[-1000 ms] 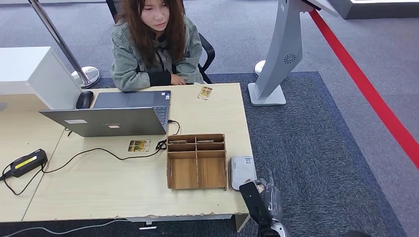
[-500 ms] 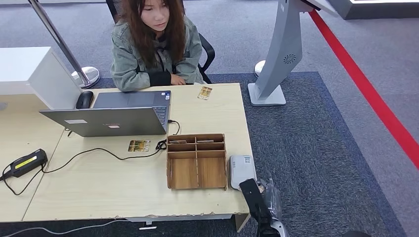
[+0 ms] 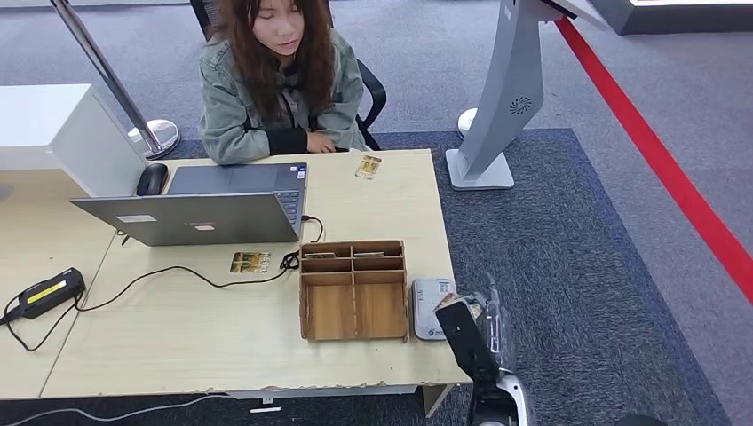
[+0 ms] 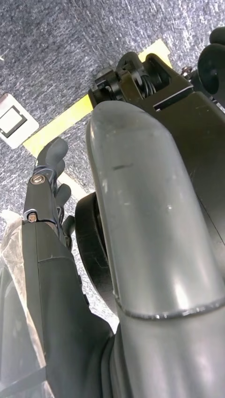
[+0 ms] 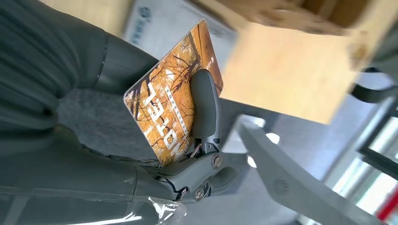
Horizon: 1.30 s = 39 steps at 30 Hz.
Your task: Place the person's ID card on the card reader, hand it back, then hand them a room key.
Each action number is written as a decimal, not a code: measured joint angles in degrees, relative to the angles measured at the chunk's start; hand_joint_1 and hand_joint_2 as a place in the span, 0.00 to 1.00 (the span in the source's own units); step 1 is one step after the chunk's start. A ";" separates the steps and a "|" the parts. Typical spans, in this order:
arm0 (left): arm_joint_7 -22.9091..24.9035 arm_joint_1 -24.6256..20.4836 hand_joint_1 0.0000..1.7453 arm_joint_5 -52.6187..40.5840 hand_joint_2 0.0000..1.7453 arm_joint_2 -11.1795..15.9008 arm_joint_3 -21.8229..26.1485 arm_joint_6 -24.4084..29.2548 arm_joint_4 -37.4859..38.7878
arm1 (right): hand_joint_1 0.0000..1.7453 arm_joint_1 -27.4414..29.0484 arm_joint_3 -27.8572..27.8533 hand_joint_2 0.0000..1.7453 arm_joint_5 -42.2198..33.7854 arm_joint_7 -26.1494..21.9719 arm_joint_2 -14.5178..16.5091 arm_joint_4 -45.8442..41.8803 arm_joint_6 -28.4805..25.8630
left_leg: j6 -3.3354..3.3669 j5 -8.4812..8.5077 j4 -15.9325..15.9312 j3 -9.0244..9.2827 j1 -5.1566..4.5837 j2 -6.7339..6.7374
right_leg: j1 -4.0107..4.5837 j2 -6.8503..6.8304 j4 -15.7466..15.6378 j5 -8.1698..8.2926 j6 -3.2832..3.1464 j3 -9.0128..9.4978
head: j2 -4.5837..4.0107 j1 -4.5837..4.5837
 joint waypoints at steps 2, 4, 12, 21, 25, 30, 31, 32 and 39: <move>0.00 0.00 0.00 -0.21 0.00 0.00 0.00 -0.33 0.01 | 1.00 -0.74 -0.50 1.00 1.96 0.92 -0.54 -4.16 1.32 | 0.00 0.00 0.00 0.00 0.00 0.00 | 0.00 0.00 0.00 0.00 0.00 0.00 | 0.00 0.00; 0.00 0.00 0.00 -0.41 0.00 0.00 0.00 -0.67 0.03 | 1.00 -1.94 -0.89 1.00 3.83 1.93 -1.07 -8.30 2.59 | 0.00 0.00 0.00 0.00 0.00 0.01 | 0.00 0.00 0.00 0.01 -0.01 0.00 | 0.00 -0.01; 1.96 -0.63 0.00 -2.78 0.00 0.02 -0.11 -1.80 0.06 | 1.00 -11.50 -0.66 1.00 7.69 6.66 -1.73 -18.45 9.56 | -0.04 0.05 -0.01 0.00 0.01 0.02 | 0.02 0.01 0.03 0.02 -0.03 0.00 | 0.00 0.00; 4.66 -2.97 0.00 -5.30 0.00 -0.67 -0.95 -2.83 0.00 | 1.00 -24.80 3.53 1.00 5.80 8.10 1.38 -13.27 12.10 | -0.02 0.09 -0.01 -0.01 0.01 -0.02 | 0.03 -0.01 0.04 0.06 0.03 0.05 | 0.00 0.01; 4.66 -3.65 0.00 -6.19 0.00 -1.21 -1.45 -2.79 0.00 | 1.00 -28.33 5.72 1.00 4.81 7.13 4.11 -7.64 11.04 | -0.03 0.09 -0.01 -0.02 0.01 -0.04 | 0.03 -0.03 0.04 0.06 0.03 0.04 | 0.00 -0.01; 4.66 -4.14 0.00 -7.21 0.00 -2.08 -1.83 -2.12 -0.02 | 1.00 -31.05 8.26 1.00 3.89 5.48 7.76 0.02 8.83 | -0.03 0.08 -0.01 -0.02 0.02 -0.04 | 0.04 -0.03 0.04 0.06 0.02 0.04 | 0.00 0.01; 4.66 -4.16 0.00 -7.40 0.00 -2.23 -1.85 -1.91 -0.02 | 1.00 -31.49 8.66 1.00 3.65 5.28 8.39 1.39 8.40 | -0.03 0.09 -0.01 -0.02 0.02 -0.04 | 0.04 -0.03 0.04 0.06 0.02 0.03 | 0.00 -0.01; 4.67 -4.18 0.00 -7.55 0.00 -2.39 -1.86 -1.74 -0.02 | 1.00 -31.91 9.00 1.00 3.31 5.07 8.98 2.70 8.02 | -0.03 0.09 -0.01 -0.02 0.02 -0.04 | 0.04 -0.04 0.04 0.06 0.03 0.03 | 0.00 0.01; 4.76 -4.23 0.00 -8.33 0.00 -3.27 -1.90 -1.49 -0.01 | 1.00 -35.05 10.35 1.00 -1.05 2.49 12.74 11.58 6.32 | -0.03 0.09 -0.01 -0.02 0.02 -0.04 | 0.04 -0.04 0.05 0.06 0.03 0.02 | 0.00 0.02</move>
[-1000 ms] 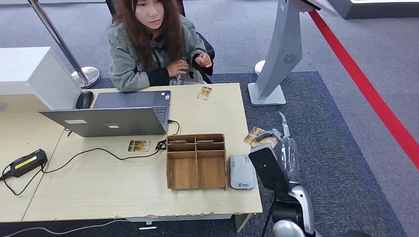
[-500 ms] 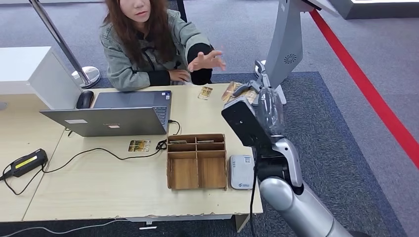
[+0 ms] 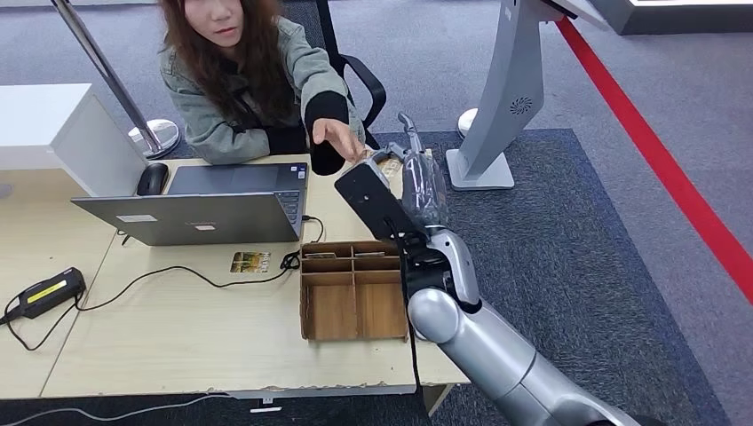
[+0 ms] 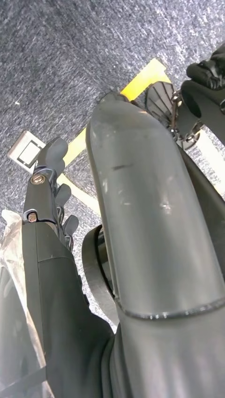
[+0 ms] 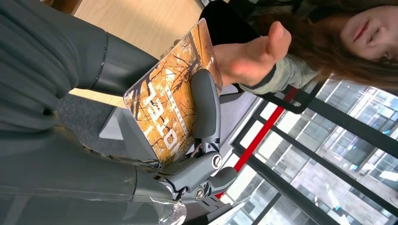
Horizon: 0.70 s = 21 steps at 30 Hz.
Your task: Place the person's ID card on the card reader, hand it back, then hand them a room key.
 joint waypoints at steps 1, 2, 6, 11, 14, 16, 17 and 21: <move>0.00 0.00 0.00 -0.02 0.00 -0.04 0.00 -0.10 0.01 | 1.00 -0.37 0.15 1.00 -0.22 -0.23 0.50 1.05 -0.17 | 0.00 0.00 0.00 0.00 0.00 0.00 | 0.00 0.00 0.00 0.00 0.00 0.00 | 0.00 -0.01; 0.00 -0.01 0.00 -0.02 0.00 -0.08 0.00 -0.16 0.00 | 1.00 -0.72 0.28 1.00 -0.38 -0.46 0.99 2.03 -0.33 | 0.00 0.00 0.00 0.00 0.00 0.00 | 0.00 0.00 0.00 0.00 0.00 0.00 | 0.00 0.00; 0.00 -0.03 0.00 -0.02 0.00 -0.16 0.00 -0.22 0.00 | 1.00 -1.97 0.67 1.00 -1.03 -1.55 3.07 5.83 -1.02 | 0.00 0.00 0.00 0.00 0.00 0.01 | 0.00 0.01 0.00 0.00 0.00 -0.01 | 0.00 -0.02; 0.00 -0.04 0.00 -0.07 0.00 -0.27 0.00 0.19 0.01 | 0.79 -2.87 1.21 1.00 -2.41 -3.20 5.17 9.93 -2.04 | 0.00 0.00 0.00 0.00 0.00 0.02 | 0.00 0.01 0.00 0.00 0.00 -0.02 | 0.00 -0.01; 0.00 -0.05 0.00 -0.12 0.00 -0.31 0.00 0.65 0.01 | 0.13 -3.45 1.61 1.00 -3.33 -4.00 6.12 12.32 -2.55 | 0.00 0.00 0.00 0.00 0.01 0.02 | 0.00 0.01 0.00 0.00 0.00 -0.03 | 0.00 -0.01; 0.00 -0.06 0.00 -0.17 0.00 -0.32 0.01 0.85 0.01 | 0.00 -3.77 1.87 1.00 -3.93 -4.48 6.64 13.73 -2.89 | 0.00 0.00 0.00 0.00 0.01 0.03 | 0.00 0.02 0.00 0.00 0.00 -0.03 | 0.00 -0.01; 0.00 -0.07 0.00 -0.19 0.00 -0.33 0.02 0.90 0.01 | 0.00 -3.92 2.00 1.00 -4.22 -4.65 6.86 14.36 -3.04 | 0.00 0.00 0.00 0.00 0.01 0.03 | 0.00 0.02 0.00 0.00 0.00 -0.03 | 0.00 -0.01; 0.00 -0.07 0.00 -0.16 0.00 -0.37 0.04 0.99 0.01 | 0.00 -4.44 2.35 0.50 -5.41 -5.50 7.38 16.29 -2.74 | -0.01 0.00 0.00 0.00 0.01 0.03 | 0.00 0.02 0.00 0.00 0.00 -0.03 | 0.00 -0.02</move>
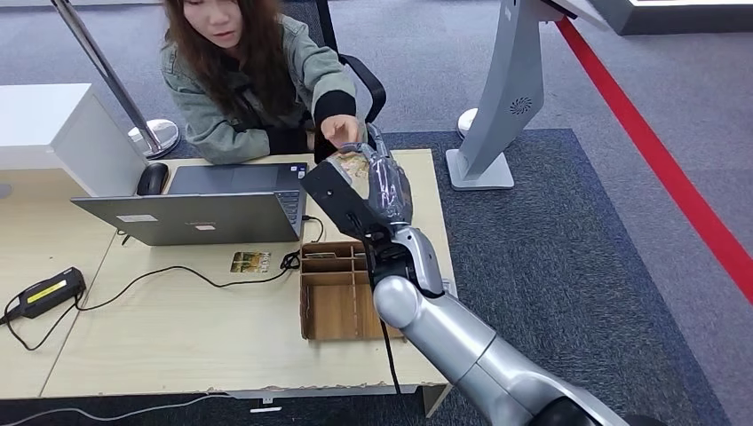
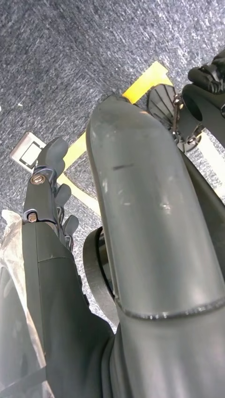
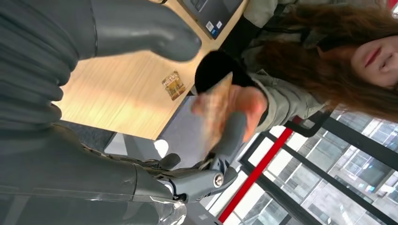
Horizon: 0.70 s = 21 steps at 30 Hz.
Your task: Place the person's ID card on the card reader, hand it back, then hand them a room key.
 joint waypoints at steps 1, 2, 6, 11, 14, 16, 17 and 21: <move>0.00 0.00 0.00 0.04 0.00 0.01 0.02 0.09 0.00 | 0.00 -0.04 0.09 0.25 -0.16 -0.10 0.05 0.20 0.43 | 0.00 0.00 0.00 0.00 0.00 0.00 | 0.00 0.00 0.00 0.00 0.00 0.00 | 0.00 0.01; 0.00 0.01 0.00 0.09 0.00 0.02 0.04 0.20 0.00 | 0.00 -0.05 0.21 0.25 -0.19 0.04 0.06 0.27 0.96 | 0.00 0.00 0.00 0.00 0.00 0.00 | 0.00 0.00 0.00 0.00 0.00 0.00 | 0.00 0.01; 0.00 0.09 0.00 0.70 0.00 0.09 0.12 0.84 0.02 | 0.00 0.26 0.84 1.00 1.08 3.10 -0.78 -1.62 4.60 | 0.00 0.01 0.02 0.01 0.00 0.00 | -0.02 0.00 0.00 0.00 0.00 -0.03 | 0.00 0.00; 0.00 0.99 0.00 2.46 0.00 0.62 0.38 0.86 0.07 | 0.00 3.26 1.57 1.00 3.66 11.31 -6.72 -12.98 14.66 | 0.02 -0.01 0.04 0.01 -0.01 0.02 | -0.04 0.03 -0.02 0.00 0.01 -0.03 | 0.00 0.01; 0.01 1.58 0.00 3.28 0.00 1.30 0.60 0.23 0.09 | 0.00 5.27 1.84 1.00 6.20 15.18 -11.46 -21.17 18.92 | 0.03 -0.02 0.06 0.01 -0.01 0.03 | -0.06 0.04 -0.04 0.00 0.01 -0.04 | 0.00 0.02; 0.01 1.96 0.00 3.76 0.00 1.90 0.73 -0.43 0.10 | 0.00 6.64 1.69 1.00 8.43 17.74 -14.87 -26.32 21.44 | 0.04 -0.03 0.07 0.02 -0.01 0.02 | -0.06 0.04 -0.05 0.00 0.01 -0.03 | 0.00 0.01; -0.06 2.15 0.00 3.99 0.00 2.23 0.84 -0.77 0.11 | 0.00 7.44 1.48 1.00 9.60 18.89 -16.64 -28.80 22.65 | 0.04 -0.03 0.07 0.02 -0.01 0.02 | -0.06 0.03 -0.05 0.00 0.01 -0.03 | 0.00 0.02; -0.25 2.82 0.00 4.86 0.00 3.45 1.47 -1.78 0.12 | 0.00 11.00 0.26 1.00 12.74 21.56 -23.03 -37.70 26.80 | 0.04 -0.03 0.07 0.03 -0.01 0.04 | -0.05 0.09 -0.05 0.02 0.02 -0.01 | 0.00 0.00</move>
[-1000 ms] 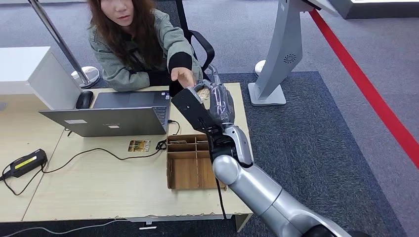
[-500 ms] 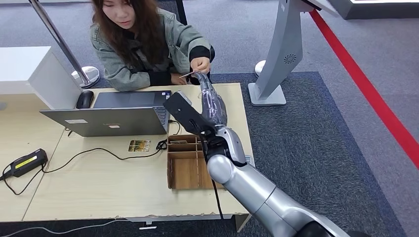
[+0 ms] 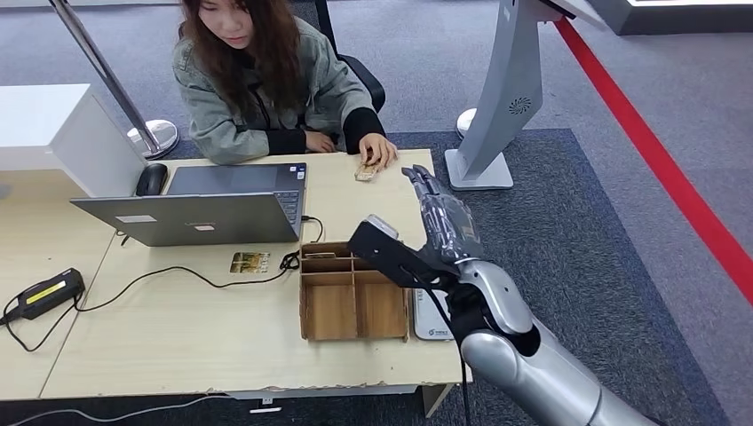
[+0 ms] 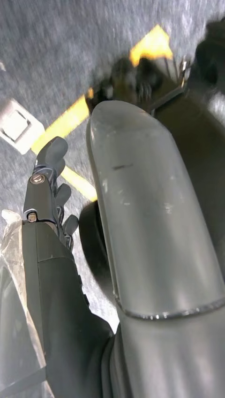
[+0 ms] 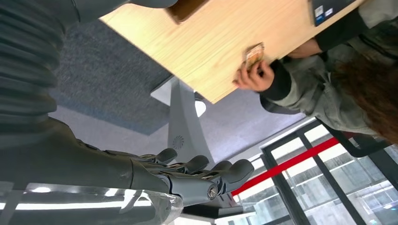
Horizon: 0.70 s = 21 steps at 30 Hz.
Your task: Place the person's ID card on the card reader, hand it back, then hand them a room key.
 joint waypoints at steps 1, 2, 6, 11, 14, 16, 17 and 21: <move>0.05 0.22 0.00 0.20 0.00 0.29 0.21 -0.22 0.01 | 0.00 0.89 -0.26 1.00 0.46 0.23 -1.36 -2.05 0.87 | 0.00 0.00 0.00 0.00 0.00 0.01 | 0.00 0.02 0.00 0.00 0.00 0.00 | 0.00 0.00; 0.07 0.44 0.00 0.34 0.00 0.56 0.39 -0.38 0.01 | 0.00 1.71 -0.46 1.00 0.84 0.37 -2.46 -3.89 1.54 | 0.00 0.00 0.00 0.00 0.00 0.01 | 0.00 0.02 0.00 0.01 0.00 -0.01 | 0.00 0.00; 0.07 0.82 0.00 0.50 0.00 1.34 0.75 -0.74 0.01 | 0.00 4.21 -0.81 1.00 1.79 0.41 -5.34 -9.39 2.90 | 0.00 0.00 -0.01 0.00 0.01 0.00 | 0.02 0.00 0.00 0.00 0.00 0.00 | 0.00 0.01; 0.07 0.74 0.00 0.35 0.00 1.91 1.22 -0.80 -0.01 | 0.00 5.57 -0.44 1.00 3.31 0.12 -6.33 -12.80 3.78 | -0.01 0.00 -0.02 0.00 0.03 0.00 | 0.06 0.00 0.02 0.00 -0.01 0.01 | 0.00 0.00; 0.07 0.50 0.00 0.06 0.00 2.07 1.52 -0.57 -0.04 | 0.00 5.57 0.23 1.00 4.65 -0.35 -6.12 -13.32 3.87 | -0.02 0.01 -0.03 0.00 0.04 -0.01 | 0.08 -0.01 0.03 0.00 -0.01 0.03 | 0.00 0.01; 0.07 0.33 0.00 -0.25 0.00 2.10 1.62 -0.44 -0.06 | 0.00 5.50 0.69 1.00 5.02 -0.57 -5.80 -13.37 3.86 | -0.02 0.01 -0.04 -0.01 0.04 -0.01 | 0.08 -0.02 0.03 0.00 -0.01 0.04 | 0.00 0.01; 0.07 0.27 0.00 -0.44 0.00 2.10 1.64 -0.38 -0.07 | 0.00 5.41 0.94 1.00 5.18 -0.73 -5.59 -13.34 3.83 | -0.02 0.01 -0.04 -0.01 0.04 -0.01 | 0.08 -0.02 0.03 0.00 -0.01 0.04 | 0.00 0.01; 0.07 0.04 0.00 -0.88 0.00 2.10 1.68 -0.07 -0.11 | 0.00 4.73 2.00 1.00 5.89 -1.26 -4.51 -12.91 3.64 | -0.02 0.01 -0.04 -0.01 0.04 -0.01 | 0.08 -0.02 0.03 0.00 0.00 0.05 | 0.00 0.01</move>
